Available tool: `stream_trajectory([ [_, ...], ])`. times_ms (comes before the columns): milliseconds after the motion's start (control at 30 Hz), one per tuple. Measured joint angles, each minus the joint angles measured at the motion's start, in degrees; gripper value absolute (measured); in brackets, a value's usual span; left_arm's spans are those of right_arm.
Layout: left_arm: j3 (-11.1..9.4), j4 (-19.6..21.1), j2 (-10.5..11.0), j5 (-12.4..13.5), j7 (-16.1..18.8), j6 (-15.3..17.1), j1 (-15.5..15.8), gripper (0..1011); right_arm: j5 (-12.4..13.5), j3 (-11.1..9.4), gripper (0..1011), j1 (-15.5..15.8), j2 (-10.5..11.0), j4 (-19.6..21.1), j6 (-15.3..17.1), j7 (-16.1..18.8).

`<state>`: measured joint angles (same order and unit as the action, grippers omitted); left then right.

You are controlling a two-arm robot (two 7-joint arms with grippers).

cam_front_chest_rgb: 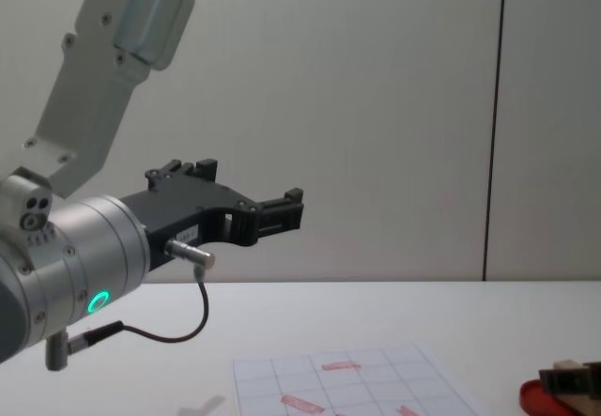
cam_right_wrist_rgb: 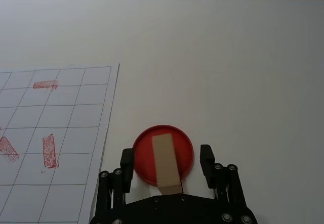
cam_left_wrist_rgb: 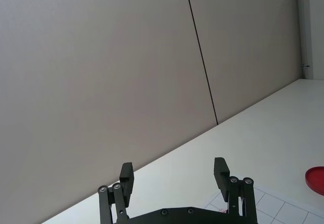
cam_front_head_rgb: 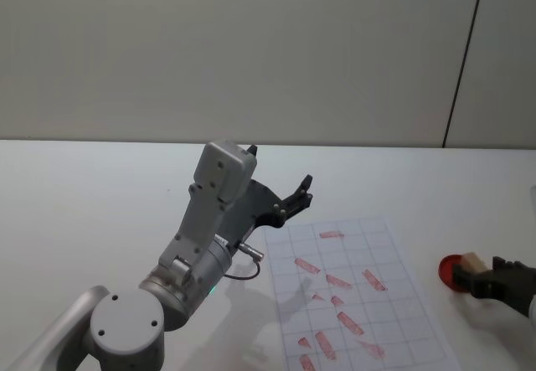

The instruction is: Use the one hand to pick up the stamp and affix it onto the A4 paper.

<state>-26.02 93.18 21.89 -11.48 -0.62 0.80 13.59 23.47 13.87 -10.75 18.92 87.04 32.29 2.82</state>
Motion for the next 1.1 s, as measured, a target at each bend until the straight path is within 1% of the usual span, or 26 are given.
stream_trajectory([
  [33,0.00,0.00,0.00,0.00,0.00,0.00,0.00,1002,0.00,0.00,725,0.00,0.00,0.00,0.00,0.00],
  [67,0.00,0.00,0.00,0.00,0.00,0.00,0.00,1002,0.00,0.00,817,0.00,0.00,-0.01,0.00,0.00],
  [133,0.00,0.00,0.00,0.00,0.00,0.00,0.00,1002,0.00,0.00,856,0.00,0.00,-0.01,0.00,0.00],
  [167,0.00,0.00,0.00,0.00,0.00,0.00,0.00,1002,0.00,0.00,909,0.00,0.00,-0.01,0.00,0.00],
  [200,0.00,0.00,0.00,0.00,0.00,0.00,0.00,1002,0.00,0.00,909,0.00,0.00,-0.01,0.00,0.00],
  [233,0.00,0.00,0.00,0.00,0.00,0.00,0.00,1002,0.00,0.00,956,-0.01,0.00,-0.01,0.00,0.00],
  [267,0.00,0.00,0.00,0.00,0.00,0.00,0.00,1002,0.00,0.00,956,0.00,0.00,-0.01,0.00,0.00],
  [300,0.00,0.00,0.00,0.00,0.00,0.00,0.00,1002,0.00,0.00,999,0.00,0.00,-0.01,0.00,0.00],
  [500,0.00,0.00,0.00,0.00,0.00,0.00,0.00,1002,-0.04,0.00,1001,0.12,0.00,0.07,-0.35,0.00],
  [633,0.00,0.00,0.00,0.00,0.00,0.00,0.00,1002,-0.44,-0.05,1001,0.75,0.02,0.85,-2.01,0.01],
  [667,0.00,0.00,0.00,0.00,0.00,0.00,0.00,1002,-0.64,-0.08,1001,1.10,0.03,1.27,-2.88,0.04],
  [700,0.00,0.00,0.00,0.00,0.00,0.00,0.00,1002,-0.64,-0.08,1001,1.10,0.03,1.27,-2.88,0.04],
  [1000,0.00,0.00,0.00,0.00,0.00,0.00,0.00,1002,-2.19,-0.28,1001,3.61,0.14,4.44,-9.47,0.31],
  [1033,0.00,0.00,0.00,0.00,0.00,0.00,0.00,1002,-2.45,-0.32,1001,4.07,0.16,4.97,-10.63,0.35],
  [1100,0.00,0.00,0.00,0.00,0.00,0.00,0.00,1002,-2.71,-0.36,1001,4.46,0.17,5.46,-11.70,0.38],
])
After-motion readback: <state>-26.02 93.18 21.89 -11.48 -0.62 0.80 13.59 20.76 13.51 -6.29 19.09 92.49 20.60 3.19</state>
